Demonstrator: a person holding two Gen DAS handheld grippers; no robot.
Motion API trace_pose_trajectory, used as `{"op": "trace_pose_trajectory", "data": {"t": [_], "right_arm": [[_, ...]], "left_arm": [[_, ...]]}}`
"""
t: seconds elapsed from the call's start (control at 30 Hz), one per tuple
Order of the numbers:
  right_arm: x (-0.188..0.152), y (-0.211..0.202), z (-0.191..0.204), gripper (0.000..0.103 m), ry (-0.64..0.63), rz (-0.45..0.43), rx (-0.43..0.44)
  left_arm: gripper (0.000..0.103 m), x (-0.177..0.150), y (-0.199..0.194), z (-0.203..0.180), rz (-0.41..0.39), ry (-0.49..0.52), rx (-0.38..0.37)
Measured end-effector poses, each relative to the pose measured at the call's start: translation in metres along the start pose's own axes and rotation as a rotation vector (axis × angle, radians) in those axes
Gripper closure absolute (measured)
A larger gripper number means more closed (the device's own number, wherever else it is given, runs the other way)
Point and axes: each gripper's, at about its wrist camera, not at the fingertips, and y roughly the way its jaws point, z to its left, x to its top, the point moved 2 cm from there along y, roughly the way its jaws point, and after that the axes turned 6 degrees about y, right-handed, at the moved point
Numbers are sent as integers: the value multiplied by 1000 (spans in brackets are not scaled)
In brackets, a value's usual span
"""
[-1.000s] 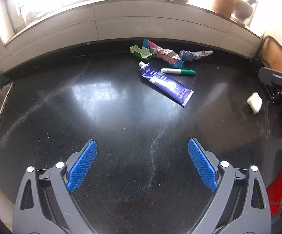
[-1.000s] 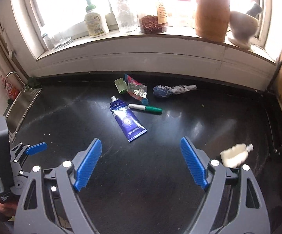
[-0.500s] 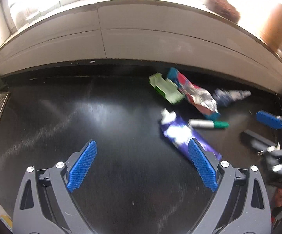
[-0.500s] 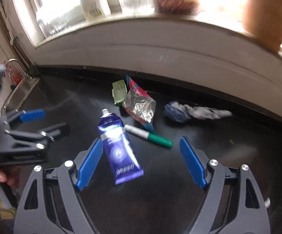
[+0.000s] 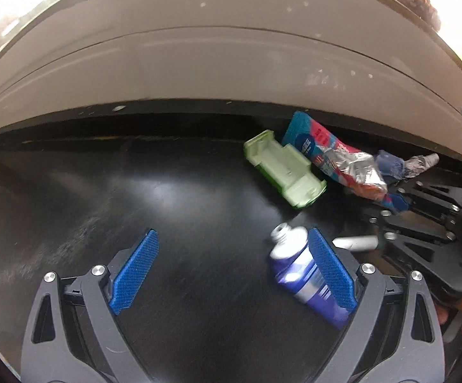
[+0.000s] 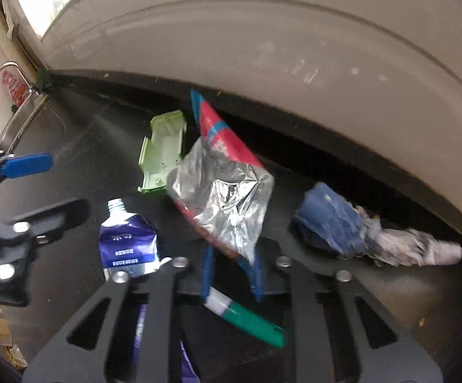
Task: Collect trash
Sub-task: 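Grasp the green plastic tray with the left tool while the right tool grasps the foil wrapper, then carry tray and foil wrapper to the bin and open both tools over it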
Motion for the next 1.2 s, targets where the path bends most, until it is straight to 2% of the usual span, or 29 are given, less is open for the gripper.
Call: {"op": "trace_pose_trajectory", "data": {"t": [0.03, 0.13, 0.33, 0.43, 0.47, 0.5, 0.57, 0.67, 0.87, 1.1, 1.2], "right_arm": [[-2, -8, -5, 95, 3, -12, -6], [-9, -26, -21, 95, 31, -35, -17], [-21, -41, -44, 95, 76, -24, -39], [-26, -46, -48, 95, 85, -22, -50], [-27, -47, -49, 95, 89, -23, -52], [-29, -49, -49, 95, 93, -23, -53], [-32, -56, -49, 95, 95, -30, -53], [-34, -68, -43, 95, 93, -42, -54], [-49, -104, -25, 95, 75, -75, -56], [-91, -147, 14, 95, 50, -107, -57], [-110, -157, 35, 95, 37, -109, -50]], "left_arm": [[11, 4, 4, -5, -1, 2, -11], [11, 15, 17, -18, 3, 11, -22], [12, 34, 50, -31, 30, -11, -16], [37, 39, 59, -30, 36, -37, -19], [50, 40, 58, -30, 25, -38, 0], [56, 40, 58, -29, 30, -43, 0], [60, 37, 51, -25, 20, -68, -8], [67, 29, 35, -26, -3, -43, 3], [69, -8, -23, -25, -50, -9, -3], [69, -77, -89, -17, -91, 51, 12], [69, -101, -101, -24, -93, 57, 13]]}}
